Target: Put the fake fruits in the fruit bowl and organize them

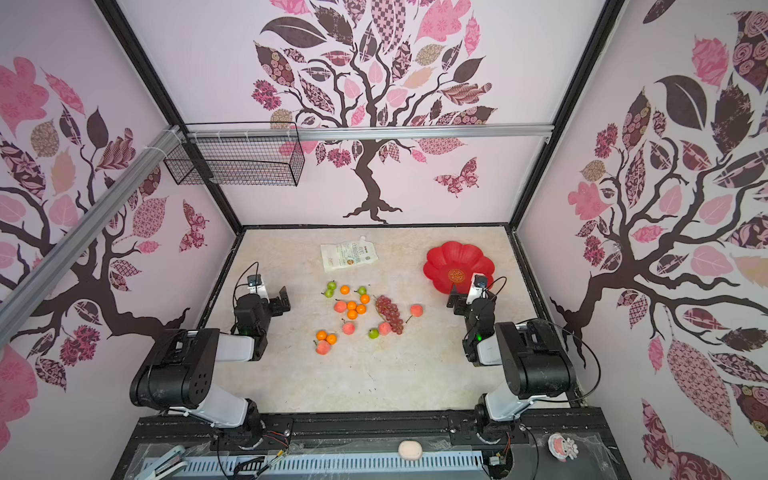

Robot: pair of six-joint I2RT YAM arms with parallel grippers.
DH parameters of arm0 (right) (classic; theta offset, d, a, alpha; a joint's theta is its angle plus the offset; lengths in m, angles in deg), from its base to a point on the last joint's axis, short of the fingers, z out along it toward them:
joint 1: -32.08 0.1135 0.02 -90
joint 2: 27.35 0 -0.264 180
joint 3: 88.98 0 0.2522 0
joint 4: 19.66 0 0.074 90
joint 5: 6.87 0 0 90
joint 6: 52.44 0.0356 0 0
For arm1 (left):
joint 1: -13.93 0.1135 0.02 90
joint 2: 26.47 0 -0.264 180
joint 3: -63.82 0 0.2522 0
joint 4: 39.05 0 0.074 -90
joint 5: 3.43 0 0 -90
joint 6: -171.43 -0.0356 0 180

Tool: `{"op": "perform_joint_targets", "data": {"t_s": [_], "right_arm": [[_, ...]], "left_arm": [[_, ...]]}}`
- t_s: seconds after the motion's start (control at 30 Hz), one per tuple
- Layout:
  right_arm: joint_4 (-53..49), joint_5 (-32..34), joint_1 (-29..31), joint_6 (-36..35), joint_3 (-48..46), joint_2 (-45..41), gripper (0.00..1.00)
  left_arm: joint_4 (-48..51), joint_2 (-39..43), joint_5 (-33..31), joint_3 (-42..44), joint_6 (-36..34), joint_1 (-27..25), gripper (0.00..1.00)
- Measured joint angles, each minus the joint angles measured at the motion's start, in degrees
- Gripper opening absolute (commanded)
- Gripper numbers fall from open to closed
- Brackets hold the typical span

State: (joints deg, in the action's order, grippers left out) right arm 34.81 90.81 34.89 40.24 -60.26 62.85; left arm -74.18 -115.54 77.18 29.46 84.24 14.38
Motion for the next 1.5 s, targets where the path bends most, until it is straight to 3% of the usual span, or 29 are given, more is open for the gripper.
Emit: {"op": "perform_joint_targets", "data": {"t_s": [0.87,1.07,1.27,1.5], "right_arm": [[0.04,-0.02,0.0,-0.11,0.0,0.0,1.0],[0.87,0.7,0.15,-0.15,-1.09,-0.92,1.0],[-7.67,3.06,2.27,-0.31,-0.72,-10.99,1.0],[-24.22,5.99,6.82,2.89,6.6,-20.9,1.0]], "left_arm": [[0.11,0.0,-0.11,0.0,0.0,-0.02,0.98],[-0.2,2.67,-4.81,0.26,-0.37,-2.4,0.98],[12.46,18.32,-11.54,-2.32,1.05,-6.14,0.99],[34.82,26.08,-13.9,-15.96,9.73,-8.74,0.99]]}}
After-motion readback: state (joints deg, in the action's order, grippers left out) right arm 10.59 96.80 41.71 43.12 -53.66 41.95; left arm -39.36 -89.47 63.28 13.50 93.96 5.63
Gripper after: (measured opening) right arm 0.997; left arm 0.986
